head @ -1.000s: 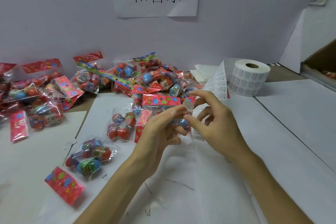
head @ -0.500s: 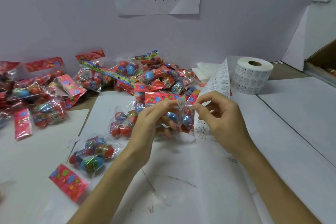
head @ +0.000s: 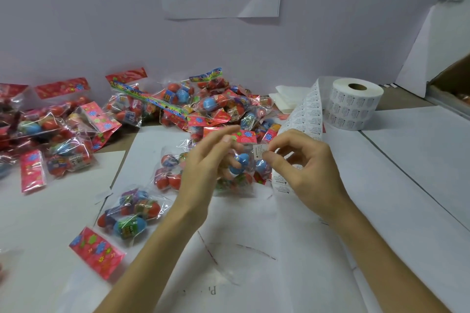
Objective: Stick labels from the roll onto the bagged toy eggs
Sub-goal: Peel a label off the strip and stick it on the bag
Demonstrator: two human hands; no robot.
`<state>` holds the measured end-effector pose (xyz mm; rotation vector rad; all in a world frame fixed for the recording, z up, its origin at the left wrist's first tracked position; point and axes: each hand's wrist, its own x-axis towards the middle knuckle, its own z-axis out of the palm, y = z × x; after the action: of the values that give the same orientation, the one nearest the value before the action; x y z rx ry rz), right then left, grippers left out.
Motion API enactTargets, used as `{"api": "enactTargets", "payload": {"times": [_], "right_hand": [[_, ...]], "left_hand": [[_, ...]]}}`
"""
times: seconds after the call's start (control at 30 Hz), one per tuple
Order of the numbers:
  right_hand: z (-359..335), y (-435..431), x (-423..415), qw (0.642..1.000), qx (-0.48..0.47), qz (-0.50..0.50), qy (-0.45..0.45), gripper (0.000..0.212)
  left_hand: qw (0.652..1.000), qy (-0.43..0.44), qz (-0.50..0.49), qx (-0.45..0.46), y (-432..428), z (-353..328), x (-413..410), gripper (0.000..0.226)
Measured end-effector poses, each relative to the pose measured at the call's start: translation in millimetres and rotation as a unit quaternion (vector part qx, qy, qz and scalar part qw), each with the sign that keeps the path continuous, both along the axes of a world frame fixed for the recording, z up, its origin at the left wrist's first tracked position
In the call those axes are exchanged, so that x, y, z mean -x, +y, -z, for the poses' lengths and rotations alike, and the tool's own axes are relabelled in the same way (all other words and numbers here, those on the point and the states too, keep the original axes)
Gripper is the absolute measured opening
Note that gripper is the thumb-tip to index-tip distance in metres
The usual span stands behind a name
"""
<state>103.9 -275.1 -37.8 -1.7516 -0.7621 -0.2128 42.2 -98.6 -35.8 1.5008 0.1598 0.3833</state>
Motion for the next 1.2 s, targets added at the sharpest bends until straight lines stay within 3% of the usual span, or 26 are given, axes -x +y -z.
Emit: {"api": "enactTargets", "payload": {"times": [0.07,0.17,0.27,0.37,0.47,0.53,0.7,0.93,1.03,1.2], "right_hand": [[2.0,1.2,-1.3,0.999,-0.014,-0.002,0.034,0.013],[7.7,2.8,-4.5,0.994,0.003,0.000,0.105,0.023],[16.6,5.8,-5.2,0.990,0.071,0.039,0.115,0.043],[20.4,8.0,-5.2,0.982,0.118,0.058,0.134,0.056],[20.4,9.3,-5.3,0.980,0.127,0.055,0.144,0.060],[18.9,9.1,-4.5,0.980,0.127,0.050,0.147,0.060],[14.2,9.7,-4.4,0.976,0.082,0.040,0.196,0.062],[-1.7,1.9,-5.4,0.942,-0.133,-0.020,0.307,0.044],[-3.6,1.3,-5.2,0.926,-0.159,-0.049,0.338,0.036],[-6.7,0.1,-6.0,0.910,-0.205,-0.077,0.353,0.024]], "left_hand": [[0.995,-0.002,-0.095,0.009,11.2,-0.1,-1.9,0.024],[0.978,0.022,-0.198,-0.068,30.7,6.2,-4.0,0.020],[0.957,0.086,-0.202,-0.189,34.8,12.1,-5.2,0.013],[0.919,0.141,-0.184,-0.318,28.5,17.4,-4.3,0.030],[0.900,0.172,-0.153,-0.371,22.6,19.4,-3.6,0.045],[0.917,0.157,-0.135,-0.340,21.2,19.6,-4.6,0.050],[0.977,0.114,-0.099,-0.151,21.9,14.2,-7.2,0.050],[0.987,0.108,-0.010,0.119,26.8,9.4,-5.9,0.042],[0.985,0.077,-0.002,0.158,24.2,8.4,-5.0,0.018],[0.985,0.028,-0.033,0.169,18.9,3.2,-3.6,0.031]]}}
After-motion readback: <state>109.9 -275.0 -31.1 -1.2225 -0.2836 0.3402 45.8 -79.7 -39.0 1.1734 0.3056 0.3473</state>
